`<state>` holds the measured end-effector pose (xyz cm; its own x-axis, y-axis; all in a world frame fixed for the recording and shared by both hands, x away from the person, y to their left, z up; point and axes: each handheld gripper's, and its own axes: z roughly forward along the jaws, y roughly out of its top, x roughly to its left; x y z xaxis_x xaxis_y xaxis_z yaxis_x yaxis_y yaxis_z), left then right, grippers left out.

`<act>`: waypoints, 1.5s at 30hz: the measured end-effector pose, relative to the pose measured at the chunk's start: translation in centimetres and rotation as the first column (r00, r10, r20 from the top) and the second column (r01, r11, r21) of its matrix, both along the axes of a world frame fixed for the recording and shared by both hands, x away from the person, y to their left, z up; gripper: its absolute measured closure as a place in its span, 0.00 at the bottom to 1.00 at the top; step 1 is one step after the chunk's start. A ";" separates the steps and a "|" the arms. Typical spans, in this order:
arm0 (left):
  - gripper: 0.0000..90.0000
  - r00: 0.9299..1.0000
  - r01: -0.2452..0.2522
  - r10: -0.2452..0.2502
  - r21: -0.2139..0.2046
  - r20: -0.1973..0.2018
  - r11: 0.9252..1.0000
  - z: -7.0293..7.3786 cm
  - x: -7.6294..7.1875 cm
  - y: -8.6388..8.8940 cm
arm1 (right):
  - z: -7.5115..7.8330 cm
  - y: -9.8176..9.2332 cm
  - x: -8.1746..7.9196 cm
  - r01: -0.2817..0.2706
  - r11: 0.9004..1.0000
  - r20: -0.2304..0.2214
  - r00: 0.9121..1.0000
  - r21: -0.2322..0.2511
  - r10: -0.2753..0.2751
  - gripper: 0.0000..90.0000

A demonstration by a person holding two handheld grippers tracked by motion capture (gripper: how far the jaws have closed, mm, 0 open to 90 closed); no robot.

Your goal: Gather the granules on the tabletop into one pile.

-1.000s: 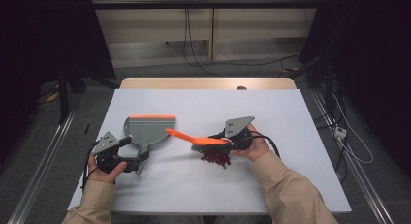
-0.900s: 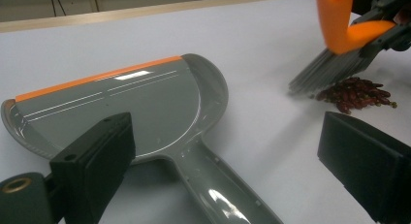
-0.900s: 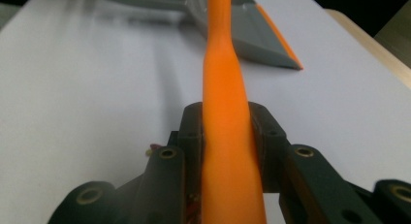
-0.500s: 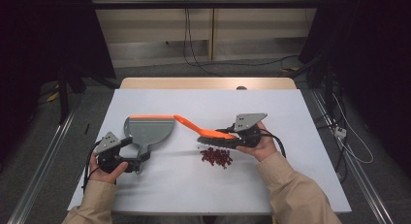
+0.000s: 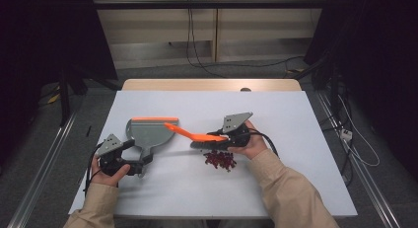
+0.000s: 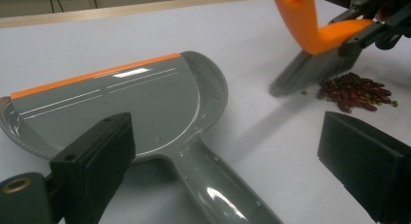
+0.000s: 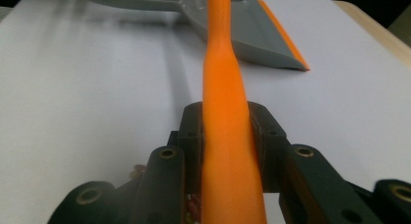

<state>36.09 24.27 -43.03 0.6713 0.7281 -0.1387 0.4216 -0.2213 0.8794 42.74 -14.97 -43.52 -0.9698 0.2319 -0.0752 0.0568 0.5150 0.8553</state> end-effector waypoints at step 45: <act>0.06 0.999 0.013 -0.011 0.037 -0.037 0.999 -0.2 -0.2 -0.5 | 2.4 -7.0 -2.6 0.544 0.825 -0.155 0.812 -0.150 -0.563 0.72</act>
